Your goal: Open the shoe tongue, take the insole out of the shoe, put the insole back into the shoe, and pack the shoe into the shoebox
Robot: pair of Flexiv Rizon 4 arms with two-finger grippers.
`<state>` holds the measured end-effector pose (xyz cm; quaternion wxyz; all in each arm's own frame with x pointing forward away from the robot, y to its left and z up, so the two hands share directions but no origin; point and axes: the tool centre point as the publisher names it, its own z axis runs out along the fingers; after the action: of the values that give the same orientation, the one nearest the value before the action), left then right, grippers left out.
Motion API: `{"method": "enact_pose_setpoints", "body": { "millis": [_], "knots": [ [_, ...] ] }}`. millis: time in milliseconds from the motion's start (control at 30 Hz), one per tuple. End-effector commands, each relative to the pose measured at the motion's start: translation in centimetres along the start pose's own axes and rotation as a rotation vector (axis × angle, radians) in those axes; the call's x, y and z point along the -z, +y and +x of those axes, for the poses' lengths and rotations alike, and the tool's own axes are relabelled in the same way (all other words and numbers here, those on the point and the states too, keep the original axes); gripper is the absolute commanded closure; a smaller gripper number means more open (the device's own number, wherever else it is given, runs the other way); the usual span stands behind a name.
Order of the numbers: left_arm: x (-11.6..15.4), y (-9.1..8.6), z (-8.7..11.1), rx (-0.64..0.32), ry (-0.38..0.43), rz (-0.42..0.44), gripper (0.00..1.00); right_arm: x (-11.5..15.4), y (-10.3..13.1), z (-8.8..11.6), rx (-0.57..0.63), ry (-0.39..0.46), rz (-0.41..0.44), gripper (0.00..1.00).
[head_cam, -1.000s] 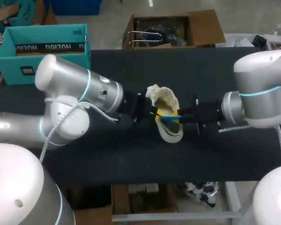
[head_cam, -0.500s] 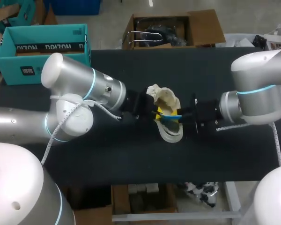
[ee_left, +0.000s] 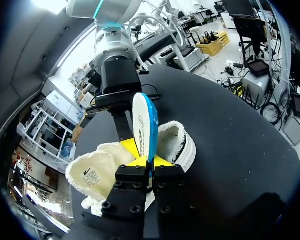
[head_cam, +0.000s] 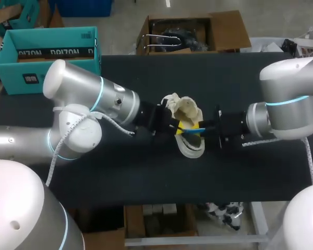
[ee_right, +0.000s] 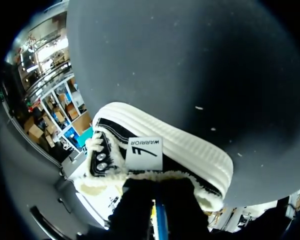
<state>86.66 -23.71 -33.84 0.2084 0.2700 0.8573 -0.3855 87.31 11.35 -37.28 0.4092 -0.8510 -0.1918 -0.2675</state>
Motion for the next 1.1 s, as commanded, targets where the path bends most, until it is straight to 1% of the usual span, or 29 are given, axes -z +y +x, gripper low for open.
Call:
{"method": "enact_pose_setpoints", "body": {
  "millis": [33, 67, 100, 133, 167, 233, 267, 333, 400, 433, 467, 500, 733, 800, 1067, 1100],
  "knots": [
    [-0.3, -0.1, 0.1, -0.003, 0.003, -0.006, 1.0, 0.4, 0.0, -0.1, 0.001, 0.0, 0.007, 1.0],
    [-0.3, 0.0, 0.0, -0.002, 0.003, -0.007, 1.0, 0.5, -0.2, -0.2, 0.005, 0.002, 0.007, 1.0],
    [-0.3, 0.1, 0.0, -0.002, 0.003, -0.008, 1.0, 0.7, -0.6, -0.3, 0.01, 0.005, 0.003, 0.79],
    [-0.3, 0.2, 0.1, -0.001, 0.004, -0.008, 1.0, 1.0, -0.9, -0.5, 0.013, 0.006, -0.008, 0.67],
    [-0.3, 0.3, 0.1, 0.0, 0.005, -0.009, 1.0, 1.2, -1.3, -0.6, 0.015, 0.007, -0.013, 0.62],
    [-0.3, 0.4, 0.3, 0.002, 0.005, -0.011, 1.0, 1.7, -2.0, -1.0, 0.019, 0.008, -0.03, 0.62],
    [-0.3, 0.3, 0.6, 0.003, 0.006, -0.012, 1.0, 1.9, -2.3, -1.1, 0.02, 0.008, -0.033, 0.62],
    [-0.3, 0.5, 0.4, 0.006, 0.006, -0.012, 1.0, 2.0, -2.7, -1.2, 0.02, -0.001, -0.048, 0.62],
    [-0.4, 0.6, 0.4, 0.009, 0.006, -0.011, 1.0, 2.1, -2.9, -1.2, 0.021, -0.003, -0.049, 0.68],
    [-0.4, 0.6, 0.4, 0.011, 0.006, -0.011, 1.0, 2.1, -3.0, -1.2, 0.022, -0.003, -0.05, 0.78],
    [-0.5, 0.7, 0.4, 0.012, 0.005, -0.01, 1.0, 2.0, -3.0, -1.1, 0.023, -0.003, -0.051, 0.95],
    [-0.5, 0.7, 0.3, 0.013, 0.005, -0.01, 1.0, 2.0, -3.0, -1.1, 0.024, -0.003, -0.051, 1.0],
    [-0.8, 1.0, 0.3, 0.026, -0.002, -0.021, 1.0, 0.9, -2.0, -0.1, 0.031, -0.012, -0.048, 1.0],
    [-0.8, 1.7, -0.4, 0.041, -0.01, -0.02, 1.0, 0.5, -1.6, 0.3, 0.028, -0.019, -0.054, 1.0],
    [-1.3, 3.1, -0.9, 0.094, -0.011, -0.038, 1.0, -0.7, 0.3, 0.7, -0.006, -0.034, -0.053, 1.0],
    [-1.2, 3.2, -0.9, 0.097, -0.01, -0.039, 0.91, -0.9, 0.5, 0.7, -0.015, -0.041, -0.057, 1.0]
  ]
}}
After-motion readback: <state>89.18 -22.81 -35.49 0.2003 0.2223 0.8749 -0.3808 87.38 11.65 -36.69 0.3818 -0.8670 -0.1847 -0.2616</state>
